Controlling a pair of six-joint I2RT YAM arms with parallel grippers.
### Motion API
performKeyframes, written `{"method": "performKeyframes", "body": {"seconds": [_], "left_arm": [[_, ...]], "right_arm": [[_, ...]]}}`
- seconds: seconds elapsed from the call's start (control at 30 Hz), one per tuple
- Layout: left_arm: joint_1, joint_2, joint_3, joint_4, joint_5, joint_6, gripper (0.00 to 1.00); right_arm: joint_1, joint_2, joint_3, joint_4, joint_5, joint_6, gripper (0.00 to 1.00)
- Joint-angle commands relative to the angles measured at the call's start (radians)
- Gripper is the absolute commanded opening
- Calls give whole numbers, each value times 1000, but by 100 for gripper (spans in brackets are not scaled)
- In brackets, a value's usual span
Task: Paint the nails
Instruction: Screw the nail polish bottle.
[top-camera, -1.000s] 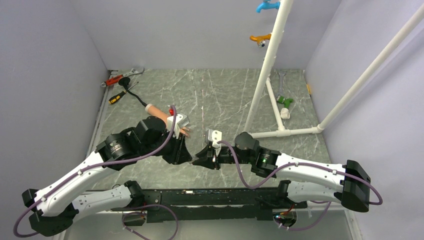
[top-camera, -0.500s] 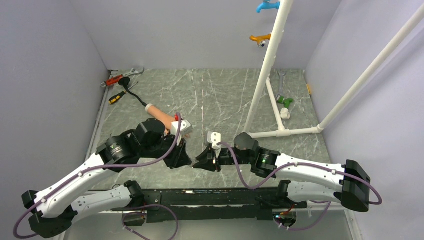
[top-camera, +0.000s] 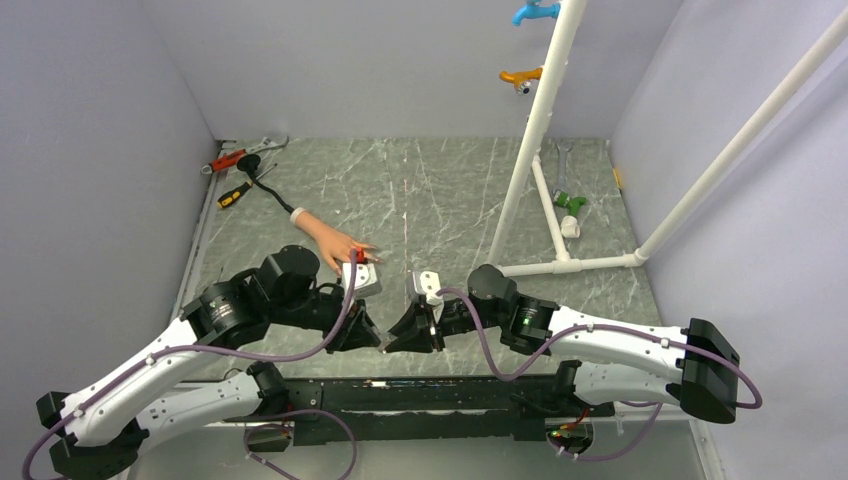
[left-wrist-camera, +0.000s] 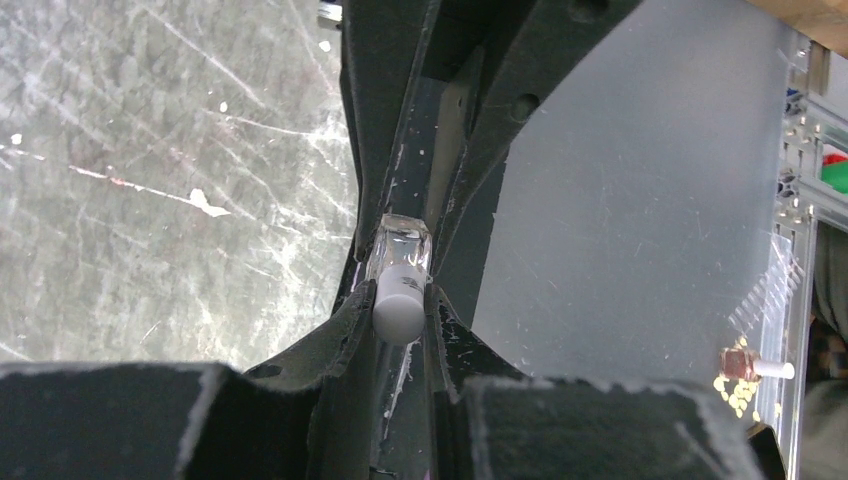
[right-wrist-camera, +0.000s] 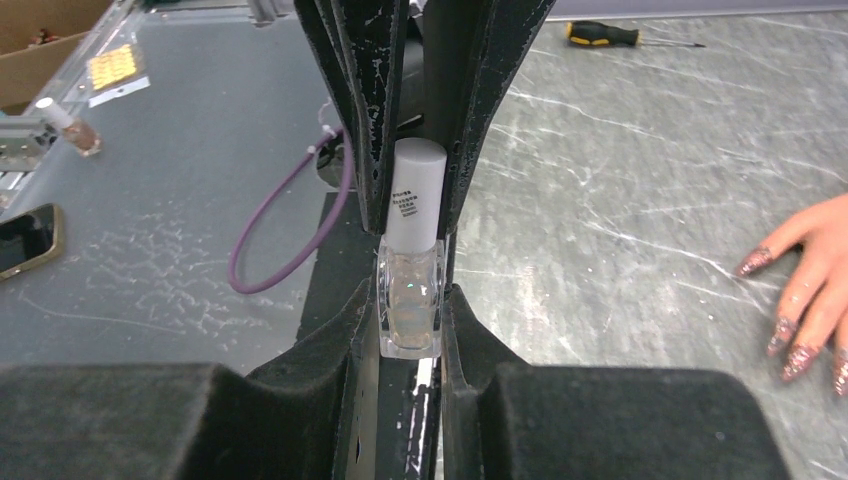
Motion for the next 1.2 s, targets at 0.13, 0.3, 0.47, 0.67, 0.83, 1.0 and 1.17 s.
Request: {"method": "performKeyframes", "body": {"seconds": [0.13, 0.3, 0.47, 0.67, 0.83, 1.0, 1.17], "left_arm": [[-6, -41, 13, 78, 50, 32, 49], [-6, -94, 34, 68, -67, 4, 86], [-6, -92, 79, 11, -179, -70, 89], [-6, -38, 115, -39, -253, -166, 77], [-6, -15, 131, -62, -312, -220, 73], [-6, 8, 117, -60, -312, -248, 72], [-6, 28, 97, -36, -294, -284, 66]], "right_arm": [[-2, 22, 57, 60, -88, -7, 0], [-1, 12, 53, 48, -68, -12, 0], [-2, 9, 53, 34, -20, -13, 0], [-2, 14, 61, 15, 114, -5, 0], [-2, 24, 72, -5, 171, -5, 0], [-1, 28, 73, -4, 189, -2, 0], [-2, 31, 74, -3, 197, -4, 0]]}}
